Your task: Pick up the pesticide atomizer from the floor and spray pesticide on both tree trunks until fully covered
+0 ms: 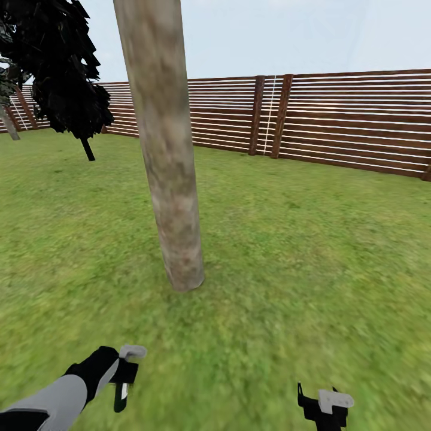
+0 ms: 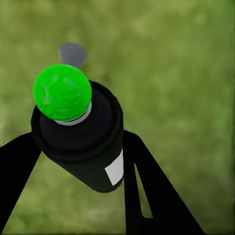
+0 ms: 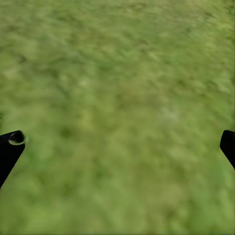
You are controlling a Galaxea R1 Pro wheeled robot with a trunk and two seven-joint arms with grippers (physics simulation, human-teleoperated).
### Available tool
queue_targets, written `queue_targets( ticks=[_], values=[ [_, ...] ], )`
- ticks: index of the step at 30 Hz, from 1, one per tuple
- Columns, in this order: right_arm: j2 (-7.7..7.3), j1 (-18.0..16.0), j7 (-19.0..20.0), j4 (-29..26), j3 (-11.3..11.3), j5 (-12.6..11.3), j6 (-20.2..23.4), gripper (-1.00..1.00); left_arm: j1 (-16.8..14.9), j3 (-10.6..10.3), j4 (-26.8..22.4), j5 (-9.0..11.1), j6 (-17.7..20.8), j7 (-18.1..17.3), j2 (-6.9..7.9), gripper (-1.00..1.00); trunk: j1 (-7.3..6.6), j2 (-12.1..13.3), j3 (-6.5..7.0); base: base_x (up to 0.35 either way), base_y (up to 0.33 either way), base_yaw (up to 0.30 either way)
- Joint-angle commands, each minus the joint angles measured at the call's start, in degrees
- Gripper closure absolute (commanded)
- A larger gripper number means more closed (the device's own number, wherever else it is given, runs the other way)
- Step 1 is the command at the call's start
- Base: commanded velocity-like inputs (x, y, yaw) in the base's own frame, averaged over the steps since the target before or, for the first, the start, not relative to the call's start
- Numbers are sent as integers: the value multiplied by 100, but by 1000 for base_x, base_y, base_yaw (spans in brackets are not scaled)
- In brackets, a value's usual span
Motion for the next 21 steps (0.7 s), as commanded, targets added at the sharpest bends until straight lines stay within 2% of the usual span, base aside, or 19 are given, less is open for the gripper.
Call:
queue_targets(
  ticks=[1,4,8,11,13,21],
  values=[
    [-3,2,5,-3,0,8,-4,-100,1,-3,-187,-4,267,-5,6,100,0,0,0,0,0,0],
    [-10,4,10,-6,0,17,-9,-100,8,-12,-502,-32,591,0,-19,100,0,0,0,0,0,0],
    [-21,4,8,-6,0,10,-9,-100,5,-9,-609,-4,610,-29,-15,100,0,0,0,0,0,0],
    [-23,4,3,-6,0,-1,-9,-100,67,43,-1154,9,630,-38,-30,100,0,0,0,21,0,0],
    [-23,4,2,-6,0,-7,-9,-100,77,43,-1326,9,641,-27,-39,100,0,0,0,221,-3,0],
    [-22,4,-14,-31,-7,-9,-17,-100,87,56,-1361,12,631,-4,-36,100,0,0,0,244,-161,-14]
  ],
)
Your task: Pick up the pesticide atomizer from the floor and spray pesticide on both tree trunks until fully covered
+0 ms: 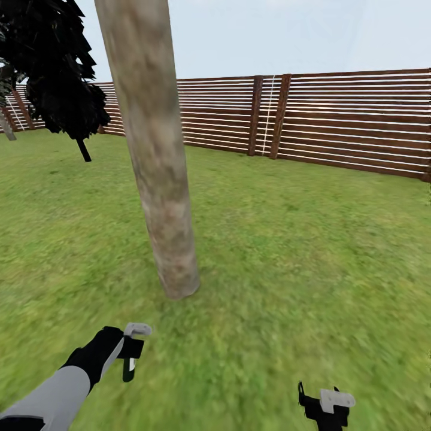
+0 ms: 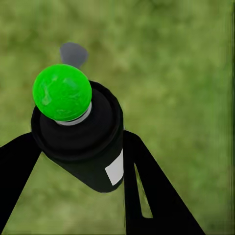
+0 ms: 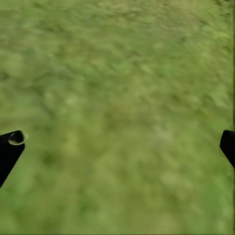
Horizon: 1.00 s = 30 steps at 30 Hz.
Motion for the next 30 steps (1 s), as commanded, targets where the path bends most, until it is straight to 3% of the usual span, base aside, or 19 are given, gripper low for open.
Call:
queue_targets(
  ticks=[1,9,12,15,17,19,20,21,26,30],
  values=[
    [-1,-3,-1,1,1,0,0,-100,1,-1,5,1,-4,5,3,100,0,0,0,210,-144,-204],
    [1,-1,-2,8,7,7,6,-100,1,-17,45,8,-53,-11,-19,100,0,0,0,279,-20,-243],
    [6,0,0,8,7,8,6,-100,1,-17,41,3,-87,9,-149,100,0,0,0,61,0,-32],
    [7,0,-1,8,7,9,0,-100,1,-17,42,7,-493,35,-357,100,0,0,0,6,0,-3],
    [7,0,0,12,7,9,4,-100,-4,1,40,6,-603,40,-404,100,0,0,0,1,0,0],
    [7,0,2,15,7,9,5,-100,-5,168,31,-6,-638,38,-365,100,0,0,0,0,0,0],
    [7,0,6,16,7,9,4,-100,0,470,-16,-18,-684,31,-151,100,0,0,0,0,0,0],
    [7,-2,7,17,7,9,7,-100,1,518,-27,-17,-735,28,-85,100,0,0,0,0,0,0],
    [7,0,7,17,7,10,6,-100,-8,517,-71,-31,-812,20,-235,100,0,0,0,-174,38,0],
    [7,0,7,17,7,17,5,-100,-55,521,-359,-35,-782,-33,-180,100,0,0,0,-10,2,0]
  ],
)
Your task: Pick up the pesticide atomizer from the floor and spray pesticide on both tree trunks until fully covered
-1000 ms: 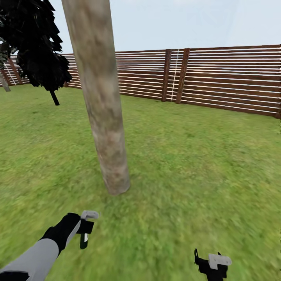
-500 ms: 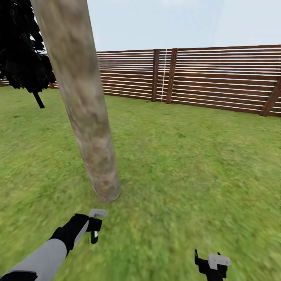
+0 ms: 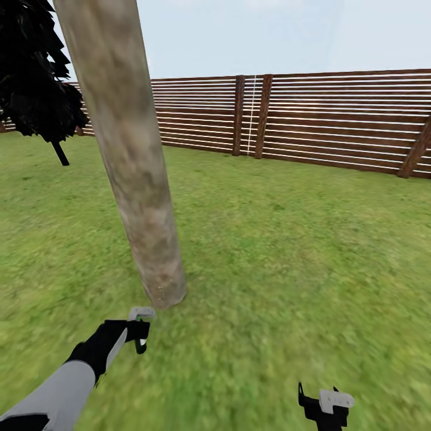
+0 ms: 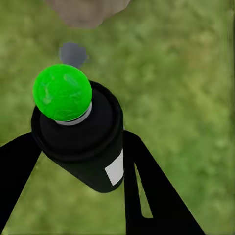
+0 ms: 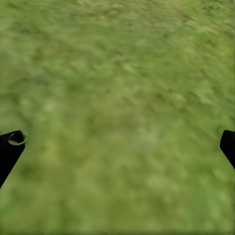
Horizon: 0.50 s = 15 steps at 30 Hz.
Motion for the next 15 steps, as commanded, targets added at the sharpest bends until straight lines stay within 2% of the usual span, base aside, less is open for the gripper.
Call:
queue_targets(
  ticks=[1,4,7,8,11,15],
  values=[
    [-2,0,0,0,0,0,-1,-100,-10,9,-37,4,10,-4,25,100,0,0,-1,0,0,0],
    [-5,0,0,0,0,0,0,-100,-17,4,-68,10,20,-5,74,100,0,0,-1,0,0,0],
    [-3,0,0,0,1,0,3,-100,18,-6,-79,-3,-11,-16,-169,100,0,0,-1,0,0,0],
    [-2,0,0,0,5,0,3,-100,18,-9,-86,-5,-10,-19,-207,100,0,0,-1,0,0,0],
    [21,0,0,0,8,-3,3,-100,47,-18,-430,-19,55,-30,-135,100,22,-40,-22,0,0,0],
    [21,0,0,-3,1,-8,-2,-100,35,-13,-550,-8,78,-26,-106,100,110,-200,-124,0,0,0]
  ],
)
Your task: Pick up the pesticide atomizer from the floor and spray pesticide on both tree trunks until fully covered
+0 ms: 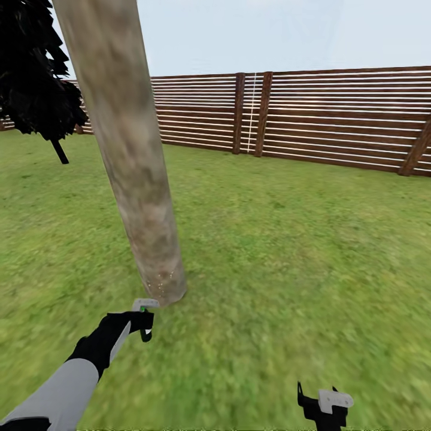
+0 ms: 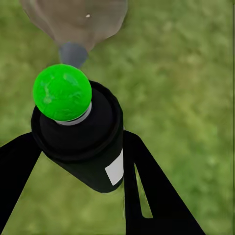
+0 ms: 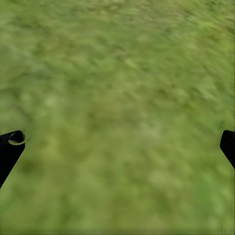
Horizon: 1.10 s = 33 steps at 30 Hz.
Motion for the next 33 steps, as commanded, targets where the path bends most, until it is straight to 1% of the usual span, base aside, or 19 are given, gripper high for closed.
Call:
queue_targets(
  ticks=[1,5,7,8,10,12,15,16,17,19,20,21,24,26,27,29,30,32,33],
  values=[
    [-2,0,0,-4,1,1,-1,-100,-29,1,-6,0,5,2,-34,100,22,-42,-28,0,0,0],
    [-3,0,0,-4,1,1,2,-100,-65,2,-18,9,11,4,-69,100,110,-202,-136,0,0,0],
    [-4,0,0,-2,1,1,3,-100,-67,22,-32,-8,11,4,11,100,154,-283,-190,0,0,0],
    [-4,0,0,0,1,1,2,-100,-65,33,-82,-14,13,8,107,100,176,-323,-217,0,0,0],
    [-4,0,0,-3,1,1,3,-100,-53,43,-269,34,18,4,405,100,220,-403,-261,0,0,0],
    [-4,0,0,-3,1,1,5,-100,-42,21,-316,38,19,4,370,100,264,-483,-298,0,0,0],
    [-9,0,7,2,7,13,5,-100,-60,4,-358,10,19,4,26,100,330,-603,-352,0,0,0],
    [-11,0,8,2,9,17,5,-100,-62,3,-464,10,21,4,12,100,352,-644,-370,0,0,0],
    [-8,0,9,-1,12,18,5,-100,-60,21,-600,14,121,-2,55,100,374,-684,-388,0,0,0],
    [-4,-1,9,-5,17,24,5,-100,-21,33,-816,32,385,-12,279,100,418,-764,-424,0,0,0],
    [-5,0,9,-4,18,26,5,-100,4,7,-928,39,443,-14,265,100,440,-804,-442,0,0,0],
    [-4,0,9,1,18,27,5,-100,-41,-6,-946,9,453,-8,8,100,462,-844,-460,0,0,0],
    [-4,0,9,2,18,27,5,-100,-56,5,-1089,8,467,-13,12,100,528,-964,-514,0,0,0],
    [-7,0,9,3,18,27,5,-100,-44,33,-1398,29,714,-14,289,100,528,-964,-514,0,0,0],
    [-10,0,9,3,18,27,5,-100,-17,35,-1560,38,790,-14,382,100,528,-964,-514,0,0,0],
    [-12,0,9,3,18,27,10,-100,11,19,-1861,45,852,-14,441,100,528,-964,-514,0,0,0],
    [-12,-2,9,3,18,27,11,-100,18,2,-1961,41,871,-14,408,100,528,-964,-514,0,0,0],
    [-12,-2,9,3,18,27,13,-100,-46,-11,-2030,40,987,-18,194,100,528,-964,-514,0,0,0],
    [-12,-2,9,3,18,27,11,-100,-59,-10,-2060,42,1126,-20,172,100,528,-964,-514,0,0,0]
  ],
)
